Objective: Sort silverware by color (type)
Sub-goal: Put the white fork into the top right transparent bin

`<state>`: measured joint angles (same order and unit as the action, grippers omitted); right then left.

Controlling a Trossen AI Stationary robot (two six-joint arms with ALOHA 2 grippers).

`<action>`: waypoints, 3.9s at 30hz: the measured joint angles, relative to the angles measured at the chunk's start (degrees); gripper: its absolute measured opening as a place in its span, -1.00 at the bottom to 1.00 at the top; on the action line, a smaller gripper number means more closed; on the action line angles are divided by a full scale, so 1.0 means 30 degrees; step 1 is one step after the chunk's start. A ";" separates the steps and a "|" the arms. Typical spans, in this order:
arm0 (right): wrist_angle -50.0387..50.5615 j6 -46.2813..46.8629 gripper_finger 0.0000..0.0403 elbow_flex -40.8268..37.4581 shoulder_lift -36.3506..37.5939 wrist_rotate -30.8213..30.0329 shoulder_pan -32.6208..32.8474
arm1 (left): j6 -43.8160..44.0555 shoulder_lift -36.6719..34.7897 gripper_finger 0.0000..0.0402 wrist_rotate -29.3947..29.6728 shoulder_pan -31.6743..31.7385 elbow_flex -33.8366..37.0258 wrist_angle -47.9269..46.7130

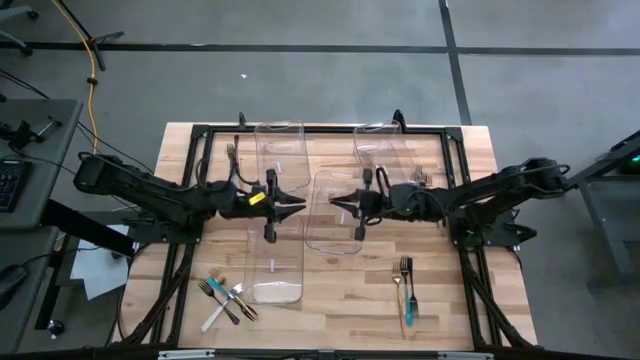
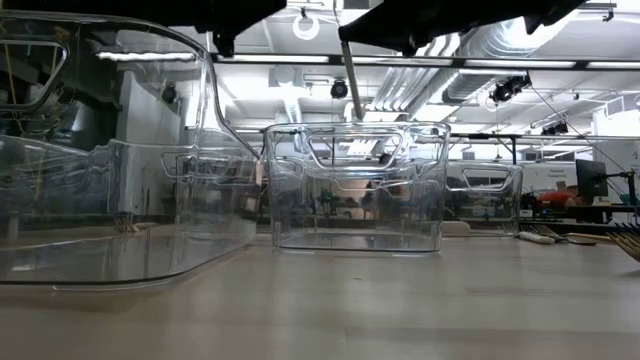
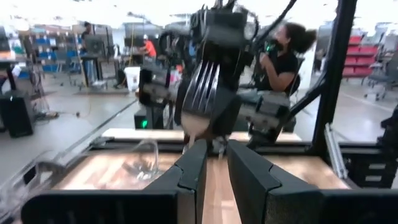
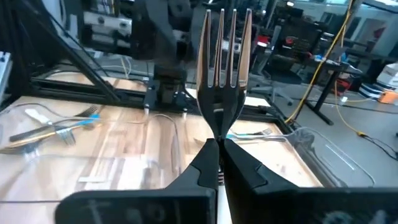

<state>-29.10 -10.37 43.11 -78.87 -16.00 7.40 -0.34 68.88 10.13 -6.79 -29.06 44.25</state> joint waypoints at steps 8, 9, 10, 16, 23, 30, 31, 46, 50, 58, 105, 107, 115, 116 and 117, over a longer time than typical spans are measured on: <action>-0.0088 0.0299 -1.00 0.0000 0.0015 0.0132 0.0022 | 0.0420 0.0007 -0.72 0.0001 0.0006 0.0007 -0.0484; -0.0070 0.0299 -1.00 0.0000 0.0015 0.0012 0.0022 | 0.0505 0.0007 -0.72 0.0001 -0.0023 0.0007 -0.0453; -0.0003 0.0251 -1.00 0.0000 0.0017 -0.0125 0.0022 | 0.0580 0.0007 -0.72 0.0001 -0.0041 0.0007 -0.0412; 0.0639 -0.0976 -1.00 0.0000 0.0058 -0.4682 -0.0674 | 0.0641 0.0007 -0.72 0.0001 -0.0041 0.0007 -0.0356; 0.1988 0.1231 -1.00 0.0000 0.0298 -0.5525 -0.5434 | 0.0742 0.0007 -0.72 0.0001 -0.0041 0.0007 -0.0363; 0.9754 0.7172 -1.00 0.0000 0.0429 -0.2790 -1.0496 | 0.0632 0.0000 -0.72 -0.0057 -0.0041 0.0007 -0.0375; 1.1045 0.7900 -1.00 0.0000 0.0371 -0.2144 -1.1112 | 0.0535 0.0000 -0.72 -0.0057 -0.0041 0.0007 -0.0369; 1.4772 1.0162 -0.99 0.0000 -0.2336 0.3008 -1.3717 | -0.0132 0.0000 -0.72 -0.0050 -0.0027 0.0007 -0.0218; 1.4852 1.0171 -0.98 0.0000 -0.2782 0.3005 -1.3915 | -0.0125 0.0000 -0.72 -0.0050 -0.0027 0.0007 -0.0281; 1.4743 0.9803 -0.99 0.0000 -0.2790 0.2992 -1.3967 | -0.0125 0.0000 -0.72 -0.0050 -0.0027 0.0007 -0.0385; -0.6284 0.4300 -0.04 -0.8310 0.7184 0.4863 -0.1836 | 0.2400 -0.7498 -0.72 0.1034 -0.1273 0.0022 -1.1453; -0.6273 0.4299 -0.04 -0.8313 0.7183 0.4863 -0.1836 | 0.2396 -0.7321 -0.72 0.1036 -0.1273 0.0022 -1.1495; -0.6252 0.4306 -0.04 -0.8313 0.7176 0.4870 -0.1836 | 0.1977 -0.6921 -0.72 0.1032 -0.1273 0.0022 -1.1481; -0.6249 0.4306 -0.04 -0.8313 0.7176 0.4870 -0.1836 | 0.2436 -0.6924 -0.72 0.0962 -0.1273 0.0022 -1.1390; -0.6252 0.4299 -0.04 -0.8313 0.7176 0.4870 -0.1836 | 0.2956 -0.6929 -0.72 0.0658 -0.1258 0.0010 -1.1300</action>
<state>-47.86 2.53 18.17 -57.34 -1.39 1.89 8.53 48.10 12.10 -10.57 -29.03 10.35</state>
